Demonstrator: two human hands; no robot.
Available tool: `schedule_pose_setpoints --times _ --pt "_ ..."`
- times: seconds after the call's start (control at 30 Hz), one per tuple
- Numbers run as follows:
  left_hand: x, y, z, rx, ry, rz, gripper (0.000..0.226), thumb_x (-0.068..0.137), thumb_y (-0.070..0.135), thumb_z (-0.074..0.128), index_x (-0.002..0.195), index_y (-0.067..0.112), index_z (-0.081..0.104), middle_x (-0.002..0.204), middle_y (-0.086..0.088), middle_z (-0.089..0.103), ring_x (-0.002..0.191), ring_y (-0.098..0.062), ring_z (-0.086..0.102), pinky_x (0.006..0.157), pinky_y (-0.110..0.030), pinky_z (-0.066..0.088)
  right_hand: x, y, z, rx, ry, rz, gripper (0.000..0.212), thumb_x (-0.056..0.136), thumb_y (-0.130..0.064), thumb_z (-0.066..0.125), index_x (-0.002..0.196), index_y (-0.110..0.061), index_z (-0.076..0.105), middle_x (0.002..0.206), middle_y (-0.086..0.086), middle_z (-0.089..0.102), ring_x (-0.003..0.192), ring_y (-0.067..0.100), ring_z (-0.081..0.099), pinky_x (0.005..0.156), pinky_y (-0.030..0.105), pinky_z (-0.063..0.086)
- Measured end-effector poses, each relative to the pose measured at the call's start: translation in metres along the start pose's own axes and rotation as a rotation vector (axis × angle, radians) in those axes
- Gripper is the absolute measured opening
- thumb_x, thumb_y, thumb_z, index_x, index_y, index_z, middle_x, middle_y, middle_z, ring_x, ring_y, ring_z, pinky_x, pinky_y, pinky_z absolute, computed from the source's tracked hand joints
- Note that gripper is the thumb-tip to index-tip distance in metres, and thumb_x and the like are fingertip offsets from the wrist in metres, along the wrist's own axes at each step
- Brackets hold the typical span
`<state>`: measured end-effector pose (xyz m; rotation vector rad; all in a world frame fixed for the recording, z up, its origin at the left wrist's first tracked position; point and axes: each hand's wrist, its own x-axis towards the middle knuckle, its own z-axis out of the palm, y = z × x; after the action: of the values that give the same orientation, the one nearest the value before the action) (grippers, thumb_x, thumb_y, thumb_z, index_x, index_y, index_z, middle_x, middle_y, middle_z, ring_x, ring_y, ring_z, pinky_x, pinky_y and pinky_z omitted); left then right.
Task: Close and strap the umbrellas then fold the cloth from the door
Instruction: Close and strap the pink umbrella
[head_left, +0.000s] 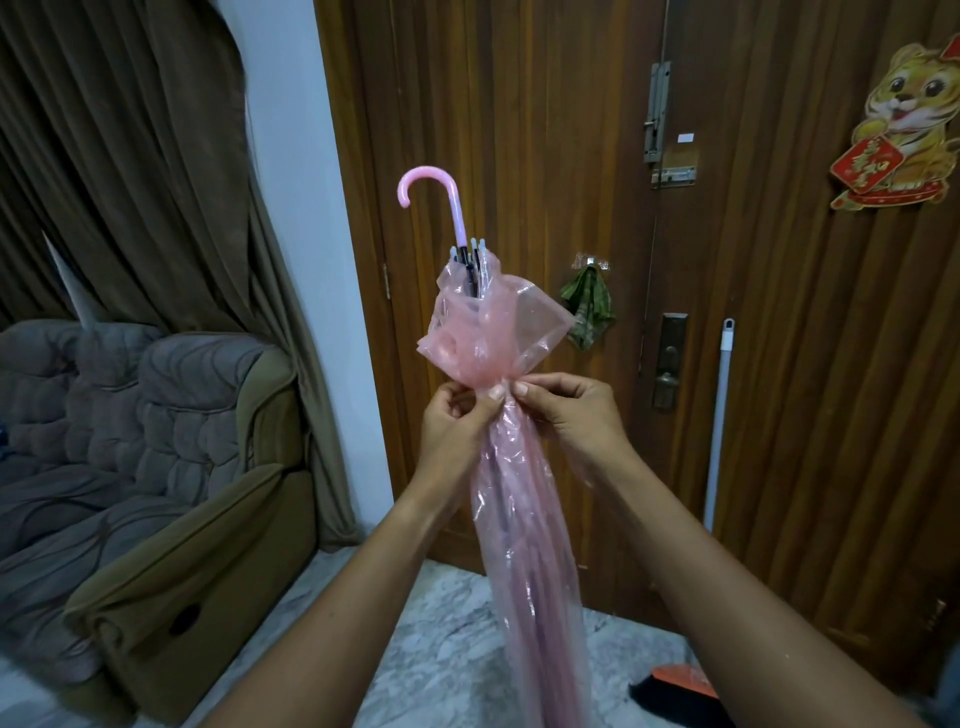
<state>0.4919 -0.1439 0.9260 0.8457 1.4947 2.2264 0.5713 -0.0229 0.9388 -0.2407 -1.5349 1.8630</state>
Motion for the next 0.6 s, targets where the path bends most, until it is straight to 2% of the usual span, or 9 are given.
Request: schedule_pose_setpoints --times 0.07,0.13,0.23,0.3,0.37,0.47,0.53,0.6 --pt "-0.001 -0.002 0.001 0.049 0.063 0.043 0.047 0.086 0.019 0.078 0.127 0.011 0.055 0.109 -0.012 0.074 0.099 -0.025 0.074 0.088 -0.037 0.060 0.000 -0.002 -0.001 0.002 0.022 -0.012 0.008 0.076 -0.003 0.082 0.083 -0.006 0.080 0.081 0.014 0.077 0.073 0.019 0.072 0.075 0.033 0.060" --pt "0.003 -0.002 -0.001 0.112 0.089 -0.011 0.052 0.084 0.025 0.080 0.127 0.015 0.051 0.107 -0.009 0.076 0.096 -0.021 0.075 0.085 -0.035 0.061 0.002 -0.003 -0.004 -0.115 0.045 -0.093 0.010 0.075 -0.006 0.084 0.084 -0.006 0.080 0.080 0.013 0.077 0.074 0.018 0.072 0.074 0.032 0.060" --pt "0.010 0.001 -0.001 0.171 0.026 -0.126 0.035 0.092 0.028 0.066 0.121 0.009 0.067 0.104 -0.010 0.076 0.094 -0.022 0.073 0.077 -0.033 0.058 -0.001 0.001 0.001 -0.406 0.071 -0.234 0.012 0.073 -0.014 0.087 0.084 -0.013 0.082 0.076 0.002 0.078 0.075 0.014 0.075 0.072 0.030 0.061" --pt "0.013 0.001 0.006 0.076 -0.075 -0.147 0.030 0.091 0.026 0.063 0.108 0.004 0.075 0.102 -0.015 0.075 0.097 -0.026 0.071 0.084 -0.036 0.058 -0.008 0.004 0.009 -0.495 0.083 -0.299 0.011 0.074 -0.011 0.084 0.083 -0.016 0.083 0.074 -0.006 0.077 0.075 0.004 0.073 0.069 0.023 0.058" --pt "0.014 0.003 0.010 -0.037 -0.082 -0.144 0.036 0.087 0.030 0.072 0.104 -0.001 0.075 0.100 -0.018 0.074 0.097 -0.028 0.072 0.093 -0.039 0.056 -0.012 0.005 0.016 -0.551 0.092 -0.348 0.011 0.076 -0.009 0.080 0.081 -0.018 0.083 0.071 -0.011 0.076 0.072 -0.004 0.070 0.065 0.014 0.052" --pt "0.019 0.005 0.004 -0.236 -0.010 -0.158 0.052 0.081 0.030 0.081 0.114 -0.007 0.067 0.092 -0.017 0.070 0.088 -0.028 0.070 0.084 -0.039 0.058 -0.016 0.007 0.020 -0.522 0.064 -0.363 0.009 0.075 -0.011 0.083 0.081 -0.019 0.082 0.072 -0.013 0.076 0.071 -0.003 0.071 0.066 0.013 0.051" --pt "0.021 0.004 -0.004 -0.342 0.010 -0.136 0.051 0.082 0.025 0.079 0.118 -0.008 0.061 0.087 -0.015 0.066 0.081 -0.026 0.069 0.076 -0.036 0.060 -0.020 0.008 0.021 -0.471 0.040 -0.375 0.010 0.077 -0.010 0.084 0.084 -0.018 0.082 0.074 -0.012 0.077 0.074 -0.002 0.072 0.069 0.014 0.053" --pt "0.022 0.002 -0.008 -0.407 0.054 -0.085 0.051 0.082 0.019 0.080 0.118 -0.012 0.060 0.098 -0.022 0.068 0.089 -0.029 0.069 0.081 -0.038 0.060 -0.022 0.009 0.023 -0.432 0.042 -0.398 0.011 0.077 -0.009 0.083 0.086 -0.015 0.082 0.077 -0.010 0.078 0.077 0.001 0.074 0.073 0.018 0.056"
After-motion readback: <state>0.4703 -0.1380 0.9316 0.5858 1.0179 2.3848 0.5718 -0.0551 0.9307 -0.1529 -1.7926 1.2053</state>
